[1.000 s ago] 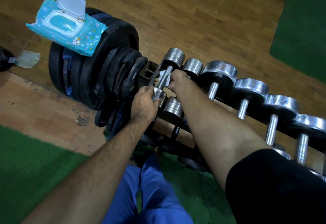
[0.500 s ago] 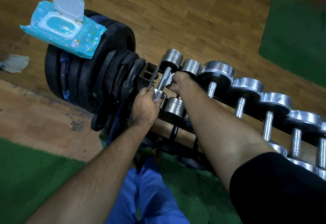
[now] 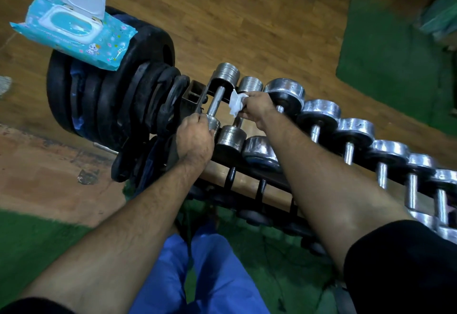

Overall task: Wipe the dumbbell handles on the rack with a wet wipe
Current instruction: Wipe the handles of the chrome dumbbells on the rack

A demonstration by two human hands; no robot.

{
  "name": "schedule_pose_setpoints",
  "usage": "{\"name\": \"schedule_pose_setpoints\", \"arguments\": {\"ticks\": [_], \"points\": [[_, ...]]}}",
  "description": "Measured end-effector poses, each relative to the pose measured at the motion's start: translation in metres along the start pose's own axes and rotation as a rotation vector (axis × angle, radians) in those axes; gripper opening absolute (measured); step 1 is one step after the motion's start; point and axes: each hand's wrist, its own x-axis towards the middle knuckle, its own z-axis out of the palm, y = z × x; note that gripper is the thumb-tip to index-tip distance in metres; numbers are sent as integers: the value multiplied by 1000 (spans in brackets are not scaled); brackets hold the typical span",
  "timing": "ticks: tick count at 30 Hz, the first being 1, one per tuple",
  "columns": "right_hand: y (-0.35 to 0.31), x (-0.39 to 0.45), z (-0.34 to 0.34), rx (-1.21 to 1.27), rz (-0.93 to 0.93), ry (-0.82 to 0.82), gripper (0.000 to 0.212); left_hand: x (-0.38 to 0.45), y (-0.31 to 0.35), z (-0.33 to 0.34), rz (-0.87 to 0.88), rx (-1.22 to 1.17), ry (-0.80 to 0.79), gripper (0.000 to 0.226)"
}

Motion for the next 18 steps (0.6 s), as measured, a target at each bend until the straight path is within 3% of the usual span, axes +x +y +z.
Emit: {"name": "schedule_pose_setpoints", "arguments": {"ticks": [2, 6, 12, 18], "points": [[9, -3, -9, -96, -122, 5, 28, -6, 4, -1, 28, -5, 34, 34], [22, 2, -30, -669, -487, -44, 25, -19, 19, 2, 90, -57, 92, 24], [38, 23, -37, -1265, -812, -288, 31, -40, 52, 34, -9, -96, 98, 39], [27, 45, -37, -1536, -1095, -567, 29, -41, 83, 47, -171, -136, 82, 44]]}}
